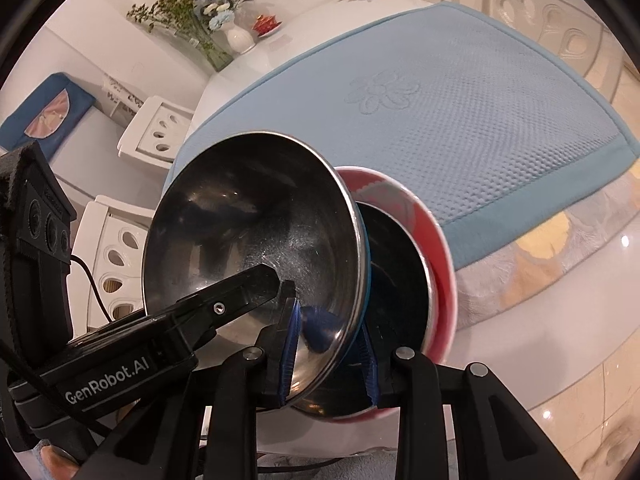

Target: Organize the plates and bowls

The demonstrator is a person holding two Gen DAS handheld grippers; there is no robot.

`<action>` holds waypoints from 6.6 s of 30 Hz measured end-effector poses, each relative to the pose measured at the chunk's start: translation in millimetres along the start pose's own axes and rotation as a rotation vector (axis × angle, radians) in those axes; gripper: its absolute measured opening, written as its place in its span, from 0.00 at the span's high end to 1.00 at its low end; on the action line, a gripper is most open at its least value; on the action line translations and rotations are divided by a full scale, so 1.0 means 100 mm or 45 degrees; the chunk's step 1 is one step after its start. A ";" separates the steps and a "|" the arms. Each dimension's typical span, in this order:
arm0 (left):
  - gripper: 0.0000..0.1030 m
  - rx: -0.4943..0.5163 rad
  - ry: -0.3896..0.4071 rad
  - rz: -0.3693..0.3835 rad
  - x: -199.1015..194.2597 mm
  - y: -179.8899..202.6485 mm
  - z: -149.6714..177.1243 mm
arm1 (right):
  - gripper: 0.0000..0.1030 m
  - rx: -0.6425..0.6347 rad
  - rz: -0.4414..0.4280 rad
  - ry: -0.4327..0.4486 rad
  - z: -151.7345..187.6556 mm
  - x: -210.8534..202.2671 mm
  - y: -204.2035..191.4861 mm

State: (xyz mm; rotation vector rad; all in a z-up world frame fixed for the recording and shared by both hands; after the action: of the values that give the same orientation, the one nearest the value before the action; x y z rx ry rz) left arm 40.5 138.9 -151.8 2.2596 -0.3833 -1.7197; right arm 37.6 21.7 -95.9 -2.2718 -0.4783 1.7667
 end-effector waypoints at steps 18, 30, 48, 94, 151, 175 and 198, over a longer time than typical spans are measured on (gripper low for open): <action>0.57 0.128 0.040 0.082 0.00 0.41 -0.04 | 0.72 0.087 0.049 0.150 0.08 -0.39 0.25; 0.57 0.108 -0.027 0.077 0.14 0.36 0.01 | 0.72 0.150 0.050 0.071 0.11 -0.21 0.35; 0.57 0.088 0.007 0.061 0.01 0.20 0.09 | 0.72 0.138 0.125 0.059 0.12 -0.19 0.32; 0.39 -0.030 0.046 0.149 -0.29 -0.13 0.27 | 0.50 0.152 0.205 -0.027 0.27 -0.14 0.42; 0.19 -0.024 -0.188 0.019 0.55 -0.22 -0.26 | 0.30 0.196 -0.245 -0.232 -0.18 0.36 0.65; 0.47 0.071 -0.075 0.030 0.39 -0.10 -0.06 | 0.43 0.315 -0.464 -0.181 0.14 0.47 0.56; 0.52 0.206 0.131 -0.099 -0.15 -0.02 -0.08 | 0.56 0.146 -0.323 0.033 0.15 0.06 0.24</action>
State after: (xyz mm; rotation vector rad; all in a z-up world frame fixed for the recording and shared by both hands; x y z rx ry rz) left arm 44.1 147.0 -137.5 2.4972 -0.4314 -1.6544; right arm 27.1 2.1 -114.0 -2.0514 -0.6133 1.5962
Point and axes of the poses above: each gripper's, at about its wrist camera, not at the fingertips, and x roughly the way its jaws point, y to its right, z to its underside, the point moved 8 cm from there along x, roughly the way its jaws point, and after that the axes turned 6 degrees about -y, right-handed, at the moved point
